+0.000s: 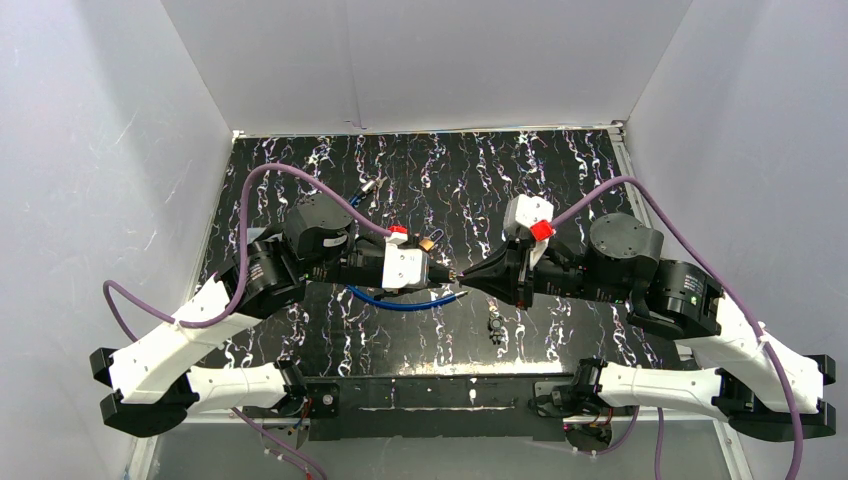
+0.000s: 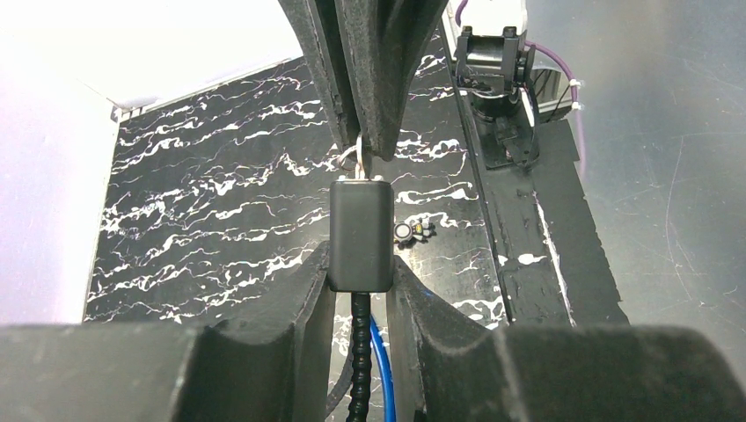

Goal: Unlock with the key

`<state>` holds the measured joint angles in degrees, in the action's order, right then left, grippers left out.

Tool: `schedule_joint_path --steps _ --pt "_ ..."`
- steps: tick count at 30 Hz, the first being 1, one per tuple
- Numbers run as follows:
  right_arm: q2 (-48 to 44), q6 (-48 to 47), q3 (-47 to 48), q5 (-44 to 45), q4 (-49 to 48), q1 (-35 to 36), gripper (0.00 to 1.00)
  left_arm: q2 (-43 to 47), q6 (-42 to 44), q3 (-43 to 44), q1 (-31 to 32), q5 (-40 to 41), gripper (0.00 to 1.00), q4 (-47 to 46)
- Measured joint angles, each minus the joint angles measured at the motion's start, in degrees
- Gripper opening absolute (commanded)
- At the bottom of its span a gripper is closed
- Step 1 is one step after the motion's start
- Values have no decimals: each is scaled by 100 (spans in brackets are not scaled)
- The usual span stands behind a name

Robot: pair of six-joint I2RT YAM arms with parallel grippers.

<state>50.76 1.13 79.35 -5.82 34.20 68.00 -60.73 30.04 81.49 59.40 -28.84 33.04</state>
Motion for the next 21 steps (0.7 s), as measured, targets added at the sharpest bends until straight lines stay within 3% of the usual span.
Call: schedule_joint_path --steps 9,11,17,21 --pt "74 -4 -2 56 -5 24 11 0 -1 15 -37 13 0 88" --pt "94 -14 -7 107 -5 36 15 0 0 19 -39 22 0 102" --pt "83 -169 -7 357 2 75 43 -18 34 27 -40 59 0 83" --pt "-21 -267 36 529 30 75 44 -22 56 45 -35 20 0 72"
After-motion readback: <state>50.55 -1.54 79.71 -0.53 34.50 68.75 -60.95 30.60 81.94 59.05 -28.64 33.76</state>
